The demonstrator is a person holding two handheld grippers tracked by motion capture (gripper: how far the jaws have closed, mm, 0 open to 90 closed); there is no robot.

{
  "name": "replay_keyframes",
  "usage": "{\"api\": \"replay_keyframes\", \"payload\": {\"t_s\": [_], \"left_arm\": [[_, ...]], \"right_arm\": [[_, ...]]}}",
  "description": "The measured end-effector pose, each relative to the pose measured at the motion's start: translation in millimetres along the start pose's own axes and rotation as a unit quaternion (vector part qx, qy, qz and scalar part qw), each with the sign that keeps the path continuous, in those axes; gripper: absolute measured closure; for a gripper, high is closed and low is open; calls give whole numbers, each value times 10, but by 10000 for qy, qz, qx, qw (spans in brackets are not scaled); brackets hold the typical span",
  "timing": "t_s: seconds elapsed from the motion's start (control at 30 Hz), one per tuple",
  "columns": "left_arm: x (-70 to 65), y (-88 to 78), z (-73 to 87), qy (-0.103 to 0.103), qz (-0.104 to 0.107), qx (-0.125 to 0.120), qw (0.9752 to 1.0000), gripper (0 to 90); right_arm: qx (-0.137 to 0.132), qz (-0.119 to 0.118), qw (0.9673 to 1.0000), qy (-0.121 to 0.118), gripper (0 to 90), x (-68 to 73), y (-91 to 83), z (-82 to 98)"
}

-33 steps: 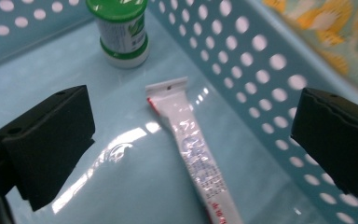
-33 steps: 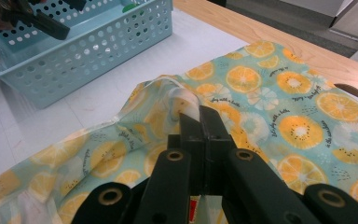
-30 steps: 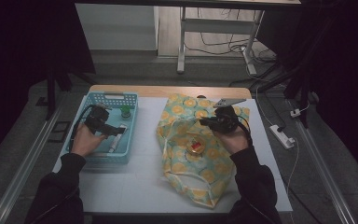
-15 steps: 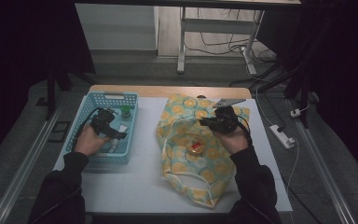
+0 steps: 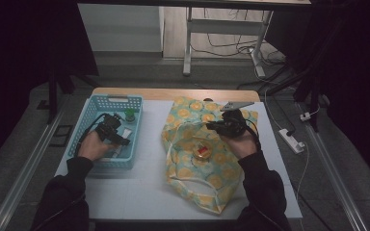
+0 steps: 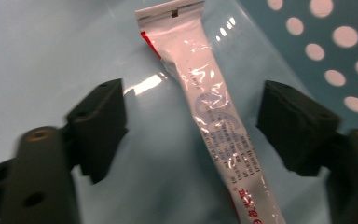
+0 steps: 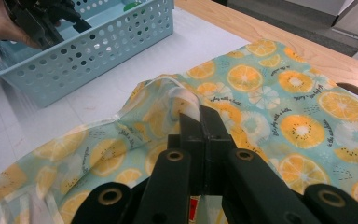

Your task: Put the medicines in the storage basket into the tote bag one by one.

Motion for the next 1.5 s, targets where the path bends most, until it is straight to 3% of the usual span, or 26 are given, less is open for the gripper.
{"api": "replay_keyframes", "payload": {"t_s": [0.2,0.5,0.77,0.93,1.17,1.3,1.37,1.5], "left_arm": [[-14,20,10,-43,-6,127,9999,397],[-34,9,6,-101,42,97,9999,507],[-42,-2,5,-126,76,78,9999,698],[-34,-13,6,-224,27,67,9997,709],[-43,-119,-20,-237,49,-338,9991,711],[-53,-218,-40,-232,232,-696,9970,712],[-51,-275,-51,-257,242,-849,9958,712],[-81,-412,-79,-104,220,-1095,9937,712]], "right_arm": [[1,-2,10000,-5,897,-2,-3,-1],[2,-2,10000,-10,897,-1,-3,-2],[-6,-3,10000,-9,897,-3,-7,-3],[-15,6,10000,-2,897,-4,-15,-7],[-31,15,10000,0,897,-9,-20,-9],[-43,19,10000,-1,897,-10,-24,-12],[-49,26,10000,-2,897,-9,-27,-14],[-65,32,10000,0,897,-14,-32,-16]]}}
Point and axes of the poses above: each handheld gripper's, and its own axes: y roughly forward along the jaws, z roughly out of its underside, x roughly to its left, the point moved 6 cm from there along y, roughly forward along the jaws, and after that the axes turned 12 degrees about z, right-handed, at the moved point
